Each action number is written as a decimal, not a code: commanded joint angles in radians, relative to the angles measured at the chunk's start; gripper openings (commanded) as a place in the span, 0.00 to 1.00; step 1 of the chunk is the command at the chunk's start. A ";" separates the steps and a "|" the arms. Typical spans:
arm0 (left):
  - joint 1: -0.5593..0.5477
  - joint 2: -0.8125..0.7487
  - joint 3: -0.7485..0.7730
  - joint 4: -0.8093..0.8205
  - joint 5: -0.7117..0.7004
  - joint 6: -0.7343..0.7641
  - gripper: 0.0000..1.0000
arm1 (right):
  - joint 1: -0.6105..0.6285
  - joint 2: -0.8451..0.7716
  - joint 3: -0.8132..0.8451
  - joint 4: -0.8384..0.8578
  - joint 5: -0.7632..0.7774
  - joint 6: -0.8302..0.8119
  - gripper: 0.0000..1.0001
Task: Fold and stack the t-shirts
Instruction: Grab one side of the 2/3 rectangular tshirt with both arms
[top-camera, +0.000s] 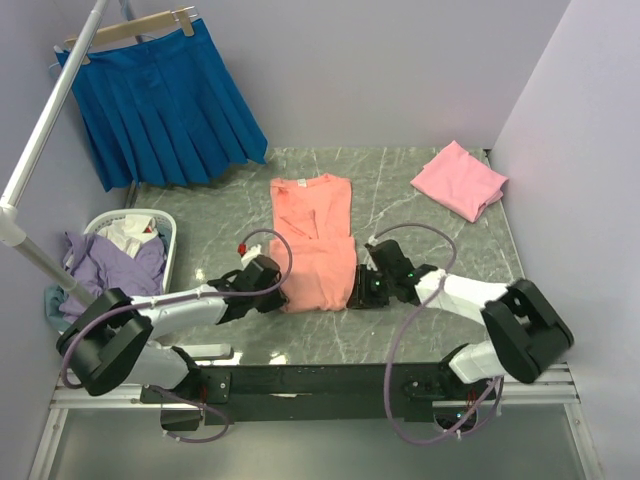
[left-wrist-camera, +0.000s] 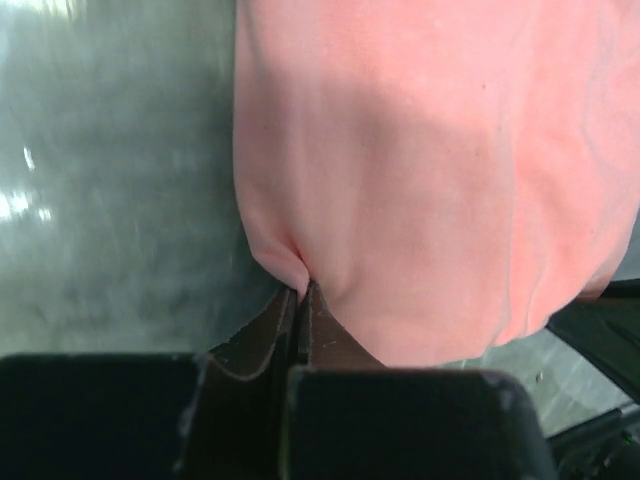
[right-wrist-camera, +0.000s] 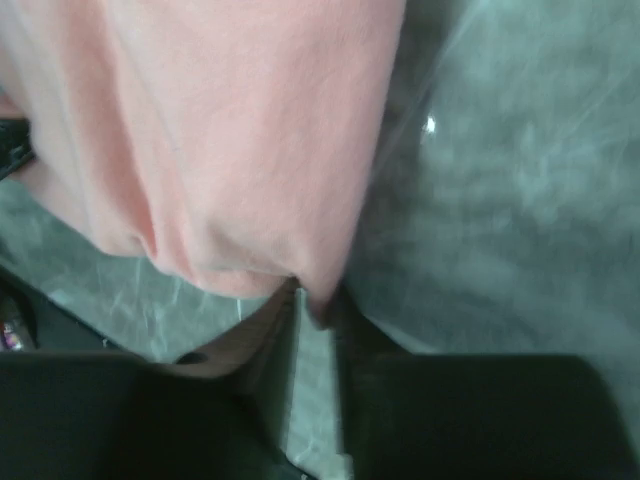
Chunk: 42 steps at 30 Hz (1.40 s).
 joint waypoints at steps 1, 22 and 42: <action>-0.063 -0.060 -0.025 -0.167 -0.066 -0.113 0.02 | -0.002 -0.143 -0.074 -0.092 0.037 -0.005 0.52; -0.083 -0.158 -0.091 -0.164 -0.084 -0.166 0.68 | -0.109 -0.043 0.005 -0.019 -0.096 -0.074 0.73; -0.112 -0.180 -0.069 -0.174 -0.059 -0.141 0.01 | -0.109 -0.073 -0.056 0.026 -0.208 -0.054 0.00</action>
